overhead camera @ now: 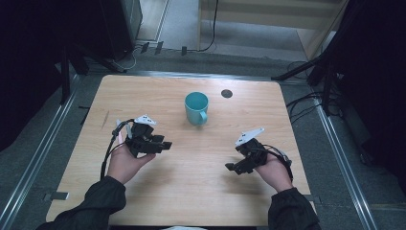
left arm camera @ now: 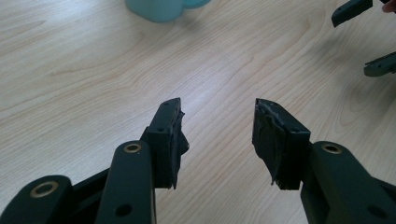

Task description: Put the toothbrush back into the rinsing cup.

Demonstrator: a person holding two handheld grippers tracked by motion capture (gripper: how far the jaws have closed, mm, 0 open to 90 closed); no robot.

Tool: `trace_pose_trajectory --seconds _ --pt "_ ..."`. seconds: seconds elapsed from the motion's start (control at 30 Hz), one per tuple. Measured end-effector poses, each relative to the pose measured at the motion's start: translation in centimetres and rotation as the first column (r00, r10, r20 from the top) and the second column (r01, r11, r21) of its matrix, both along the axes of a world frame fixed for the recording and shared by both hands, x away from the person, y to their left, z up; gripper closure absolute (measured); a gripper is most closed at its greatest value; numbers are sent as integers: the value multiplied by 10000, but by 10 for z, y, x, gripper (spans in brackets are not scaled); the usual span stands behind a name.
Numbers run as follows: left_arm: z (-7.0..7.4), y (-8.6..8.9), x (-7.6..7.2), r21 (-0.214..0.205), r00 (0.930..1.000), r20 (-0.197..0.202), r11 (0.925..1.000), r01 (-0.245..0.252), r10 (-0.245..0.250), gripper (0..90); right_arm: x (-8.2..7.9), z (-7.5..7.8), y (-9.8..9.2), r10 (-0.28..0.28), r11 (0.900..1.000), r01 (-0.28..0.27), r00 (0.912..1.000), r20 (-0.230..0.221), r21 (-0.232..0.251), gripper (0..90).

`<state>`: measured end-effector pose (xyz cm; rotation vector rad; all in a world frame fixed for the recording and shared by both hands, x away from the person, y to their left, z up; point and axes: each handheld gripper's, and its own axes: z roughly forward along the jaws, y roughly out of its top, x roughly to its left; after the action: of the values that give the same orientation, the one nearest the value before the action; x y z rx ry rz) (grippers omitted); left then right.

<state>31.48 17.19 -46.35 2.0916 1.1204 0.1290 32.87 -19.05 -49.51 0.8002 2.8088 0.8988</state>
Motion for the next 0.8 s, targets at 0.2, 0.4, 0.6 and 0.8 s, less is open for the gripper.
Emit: trace_pose_trajectory --seconds 0.2,0.4,0.6,0.8 --pt "-3 2 1 254 10000 25 9997 -18 17 501 0 -1 1 82 9999 -82 10000 -7 -104 188" --pt "-6 1 0 388 9996 274 9992 -19 9 459 0 -1 0 72 9998 -72 10000 11 -163 188" --pt "-8 2 0 523 9998 185 9986 -66 57 439 1 -1 2 111 9998 -111 9999 12 -168 188" --pt "-10 4 0 450 9998 147 9989 -117 110 428 1 -1 3 186 9995 -185 9998 39 -243 188"
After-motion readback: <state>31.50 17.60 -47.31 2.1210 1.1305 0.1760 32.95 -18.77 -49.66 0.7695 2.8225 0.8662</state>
